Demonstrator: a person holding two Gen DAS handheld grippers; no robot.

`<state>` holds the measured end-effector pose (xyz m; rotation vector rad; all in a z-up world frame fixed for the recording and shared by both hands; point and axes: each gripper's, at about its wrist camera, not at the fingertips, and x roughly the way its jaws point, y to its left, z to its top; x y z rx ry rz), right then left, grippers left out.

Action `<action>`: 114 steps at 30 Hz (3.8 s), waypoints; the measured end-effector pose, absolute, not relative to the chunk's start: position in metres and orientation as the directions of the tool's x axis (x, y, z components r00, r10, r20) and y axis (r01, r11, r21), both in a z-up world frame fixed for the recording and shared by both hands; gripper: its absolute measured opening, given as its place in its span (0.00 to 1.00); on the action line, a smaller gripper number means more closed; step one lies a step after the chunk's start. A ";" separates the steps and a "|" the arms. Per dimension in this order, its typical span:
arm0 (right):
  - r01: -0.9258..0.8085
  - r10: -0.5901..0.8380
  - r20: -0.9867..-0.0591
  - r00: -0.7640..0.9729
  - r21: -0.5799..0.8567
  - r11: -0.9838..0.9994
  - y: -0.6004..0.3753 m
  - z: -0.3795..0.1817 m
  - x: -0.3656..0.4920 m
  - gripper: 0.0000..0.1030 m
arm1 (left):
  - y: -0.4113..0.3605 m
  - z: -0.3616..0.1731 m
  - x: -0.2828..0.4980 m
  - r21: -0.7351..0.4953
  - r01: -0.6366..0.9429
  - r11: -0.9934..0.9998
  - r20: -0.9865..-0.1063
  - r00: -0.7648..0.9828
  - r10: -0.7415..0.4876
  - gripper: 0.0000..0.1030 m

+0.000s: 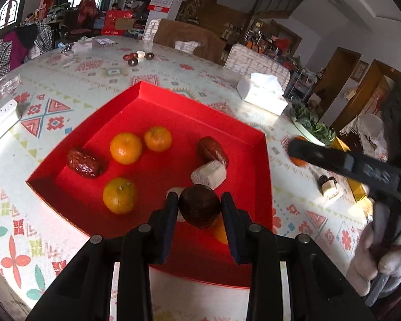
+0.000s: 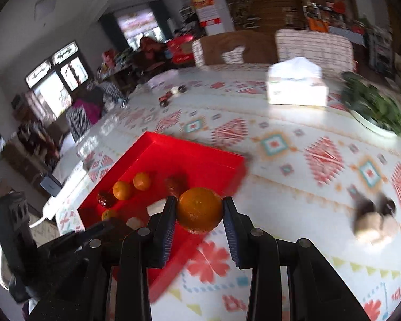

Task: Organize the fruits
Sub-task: 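Carry the date and orange into the red box and open both tools, then move both tools back toward the beige pieces on the table, then close the right tool on a round beige slice while the left tool approaches a beige piece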

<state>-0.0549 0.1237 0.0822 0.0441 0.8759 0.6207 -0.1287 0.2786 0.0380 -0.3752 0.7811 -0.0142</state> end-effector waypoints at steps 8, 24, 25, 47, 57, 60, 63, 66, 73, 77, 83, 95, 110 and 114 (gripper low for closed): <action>-0.530 0.549 -0.743 0.382 0.311 0.789 0.179 0.058 -0.030 0.36 | 0.291 0.035 -0.130 -0.375 -0.124 0.919 -0.671 0.720 -0.177 0.31; -0.576 0.624 -0.731 0.276 0.394 0.716 0.220 0.054 -0.030 0.40 | 0.317 0.052 -0.149 -0.437 -0.142 0.888 -0.625 0.759 -0.185 0.54; -0.576 0.622 -0.728 0.289 0.386 0.720 0.217 0.058 -0.033 0.41 | 0.317 0.053 -0.150 -0.435 -0.142 0.889 -0.625 0.759 -0.185 0.54; -0.426 0.540 -0.673 0.506 0.349 0.834 0.051 0.086 -0.080 0.52 | 0.214 0.096 -0.168 -0.115 -0.133 0.984 -0.624 0.781 0.033 0.85; -0.307 0.465 -0.650 0.601 0.350 0.885 -0.046 0.094 -0.090 0.54 | 0.154 0.096 -0.167 -0.020 -0.046 0.999 -0.648 0.761 0.022 0.85; -0.269 0.439 -0.645 0.625 0.350 0.897 -0.074 0.095 -0.090 0.54 | 0.144 0.094 -0.165 -0.013 -0.030 0.999 -0.656 0.754 0.014 0.85; -0.234 0.414 -0.643 0.644 0.350 0.907 -0.099 0.096 -0.088 0.54 | 0.136 0.092 -0.162 -0.024 -0.009 1.000 -0.665 0.747 -0.009 0.85; -0.194 0.383 -0.645 0.662 0.346 0.918 -0.121 0.097 -0.084 0.54 | 0.129 0.090 -0.159 -0.054 0.023 0.998 -0.671 0.739 -0.054 0.85; -0.113 0.318 -0.694 0.646 0.325 0.939 -0.150 0.078 -0.060 0.59 | 0.111 0.083 -0.154 -0.070 0.065 0.995 -0.683 0.724 -0.096 0.85; -0.104 0.324 -0.719 0.615 0.333 0.937 -0.142 0.058 -0.046 0.59 | 0.107 0.080 -0.152 -0.066 0.076 0.995 -0.691 0.716 -0.100 0.85; -0.100 0.350 -0.731 0.586 0.364 0.926 -0.129 0.034 -0.025 0.59 | 0.107 0.078 -0.148 -0.073 0.067 0.995 -0.695 0.712 -0.099 0.85; -0.283 0.561 -0.655 0.506 0.489 0.825 -0.108 0.033 -0.028 0.61 | 0.103 0.069 -0.136 -0.086 0.073 0.994 -0.718 0.687 -0.113 0.85; -0.337 0.274 -0.766 0.582 0.079 0.938 -0.066 0.022 -0.037 0.45 | 0.124 0.076 -0.105 -0.217 0.051 0.975 -0.705 0.683 -0.192 0.85; -0.328 0.283 -0.762 0.582 0.099 0.939 -0.071 0.025 -0.040 0.38 | 0.118 0.076 -0.087 -0.239 0.065 0.969 -0.709 0.670 -0.220 0.85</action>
